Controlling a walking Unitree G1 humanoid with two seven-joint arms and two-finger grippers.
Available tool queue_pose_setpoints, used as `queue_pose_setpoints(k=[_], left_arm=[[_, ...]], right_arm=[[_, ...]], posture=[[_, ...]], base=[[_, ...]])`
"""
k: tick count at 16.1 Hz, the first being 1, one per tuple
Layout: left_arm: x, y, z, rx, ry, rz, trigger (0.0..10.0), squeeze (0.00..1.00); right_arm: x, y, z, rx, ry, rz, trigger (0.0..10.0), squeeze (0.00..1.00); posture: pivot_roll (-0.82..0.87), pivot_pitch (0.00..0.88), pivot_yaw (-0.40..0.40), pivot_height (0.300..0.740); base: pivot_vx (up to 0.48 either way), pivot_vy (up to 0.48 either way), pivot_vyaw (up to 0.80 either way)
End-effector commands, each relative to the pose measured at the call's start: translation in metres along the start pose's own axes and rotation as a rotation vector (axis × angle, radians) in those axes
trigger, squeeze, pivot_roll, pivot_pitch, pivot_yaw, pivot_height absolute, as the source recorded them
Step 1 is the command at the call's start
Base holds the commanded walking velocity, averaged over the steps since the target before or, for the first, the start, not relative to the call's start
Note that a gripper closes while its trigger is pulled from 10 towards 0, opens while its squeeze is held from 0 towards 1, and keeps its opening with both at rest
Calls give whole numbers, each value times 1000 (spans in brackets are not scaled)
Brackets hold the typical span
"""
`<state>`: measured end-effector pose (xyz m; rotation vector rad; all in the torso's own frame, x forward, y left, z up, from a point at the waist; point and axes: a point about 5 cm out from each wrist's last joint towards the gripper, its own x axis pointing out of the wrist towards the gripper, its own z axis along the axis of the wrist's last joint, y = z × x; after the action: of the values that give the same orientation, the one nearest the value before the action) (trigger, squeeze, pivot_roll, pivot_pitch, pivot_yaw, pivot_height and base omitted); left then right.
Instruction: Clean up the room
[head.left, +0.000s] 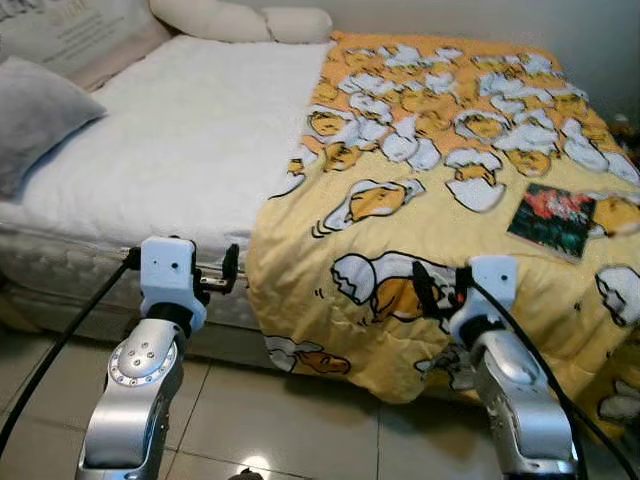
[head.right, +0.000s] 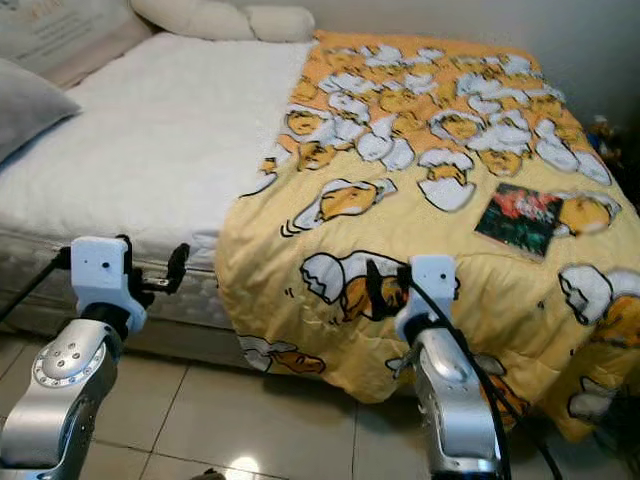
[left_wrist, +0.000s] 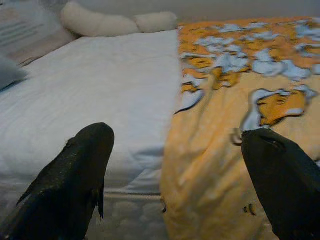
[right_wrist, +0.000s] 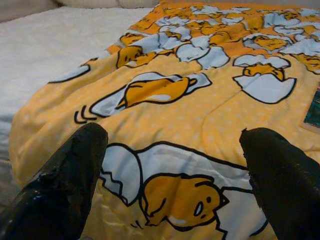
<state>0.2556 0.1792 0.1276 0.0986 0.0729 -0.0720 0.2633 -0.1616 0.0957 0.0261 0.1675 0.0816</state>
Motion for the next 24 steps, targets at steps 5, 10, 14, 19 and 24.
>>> queue_pose_setpoints(k=[5,10,14,19,24], left_arm=[[5,-13,0,2,-19,-68,10000,827],[7,-16,-1,-15,-26,-94,10000,839],[9,-18,-1,-18,-28,-102,10000,839],[13,-20,-2,-27,-32,-108,10000,835],[14,-21,-2,-32,-33,-104,10000,835]], right_arm=[[3,-3,-1,-6,6,-10,10000,0],[5,-7,0,-11,-2,-31,10000,0],[5,-8,1,-15,-10,-34,10000,0],[6,-8,2,-26,-15,-40,10000,0],[9,-6,4,-69,-29,-42,10000,0]], posture=[[21,0,-14,740],[16,0,-12,740],[10,0,-13,740],[-1,0,-11,740],[15,0,-28,740]], base=[[278,0,-798],[335,0,-800],[365,0,-800],[362,0,-418],[366,0,0]])
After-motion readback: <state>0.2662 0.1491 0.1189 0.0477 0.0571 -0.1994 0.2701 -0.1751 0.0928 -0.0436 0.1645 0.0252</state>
